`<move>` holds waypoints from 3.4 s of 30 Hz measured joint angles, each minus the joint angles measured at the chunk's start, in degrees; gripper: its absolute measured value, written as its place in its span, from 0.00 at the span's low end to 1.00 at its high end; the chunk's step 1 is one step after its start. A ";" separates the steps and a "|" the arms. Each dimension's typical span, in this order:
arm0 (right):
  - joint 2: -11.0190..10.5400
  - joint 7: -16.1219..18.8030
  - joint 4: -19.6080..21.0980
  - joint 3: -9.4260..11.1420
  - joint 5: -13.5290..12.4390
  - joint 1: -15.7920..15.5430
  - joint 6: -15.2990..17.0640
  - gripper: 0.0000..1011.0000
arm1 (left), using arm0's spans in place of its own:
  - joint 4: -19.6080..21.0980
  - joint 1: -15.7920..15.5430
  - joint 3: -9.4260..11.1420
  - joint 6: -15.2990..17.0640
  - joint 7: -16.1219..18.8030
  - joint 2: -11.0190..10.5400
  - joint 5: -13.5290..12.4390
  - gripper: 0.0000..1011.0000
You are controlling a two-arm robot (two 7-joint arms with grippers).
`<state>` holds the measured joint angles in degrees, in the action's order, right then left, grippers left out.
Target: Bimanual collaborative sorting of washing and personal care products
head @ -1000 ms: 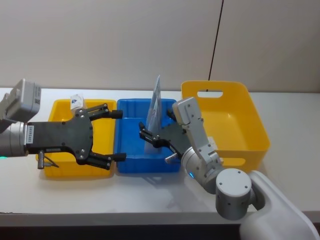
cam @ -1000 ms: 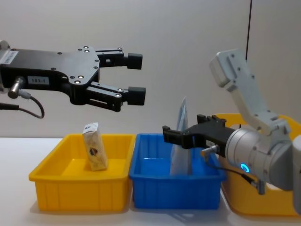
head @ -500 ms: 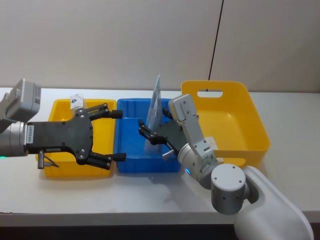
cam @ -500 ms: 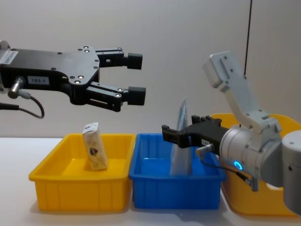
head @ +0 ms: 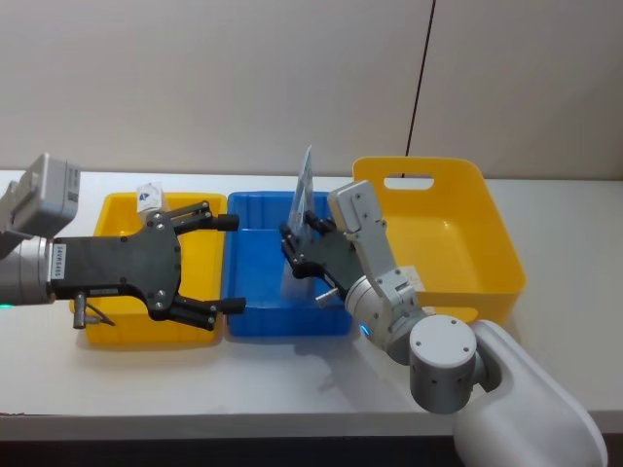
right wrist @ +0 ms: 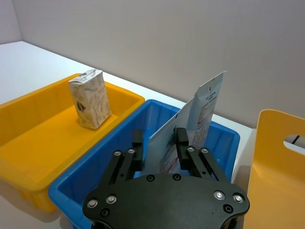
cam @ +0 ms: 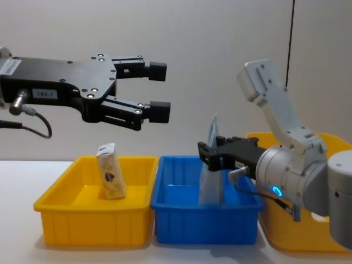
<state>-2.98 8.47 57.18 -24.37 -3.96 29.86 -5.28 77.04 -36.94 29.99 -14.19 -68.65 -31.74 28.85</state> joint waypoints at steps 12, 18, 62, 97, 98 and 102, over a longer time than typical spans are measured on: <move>-0.02 0.10 1.51 0.90 0.16 -0.62 0.81 0.06 | 0.00 0.00 0.00 0.00 0.00 0.00 0.00 0.99; -0.30 0.10 3.04 1.45 0.24 -1.41 1.49 0.00 | 0.00 0.00 0.00 0.00 0.00 0.00 0.00 0.99; -1.63 5.72 16.68 5.84 -4.30 -3.51 1.11 0.00 | 0.00 0.00 0.00 0.00 0.00 0.00 0.00 0.99; -6.44 2.13 17.99 13.21 -3.64 -2.77 0.45 0.00 | 0.00 0.00 0.00 0.00 0.00 0.00 0.00 0.99; -6.44 2.13 17.99 13.21 -3.64 -2.77 0.45 0.00 | 0.00 -0.01 0.00 0.00 0.00 0.00 0.00 0.99; -6.47 1.00 14.74 13.78 -2.53 -1.85 0.13 0.00 | 0.00 0.00 0.00 0.00 0.00 0.00 0.00 0.99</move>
<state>-9.45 9.47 71.92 -10.59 -6.49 28.01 -5.15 77.04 -36.95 30.00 -14.19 -68.65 -31.74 28.84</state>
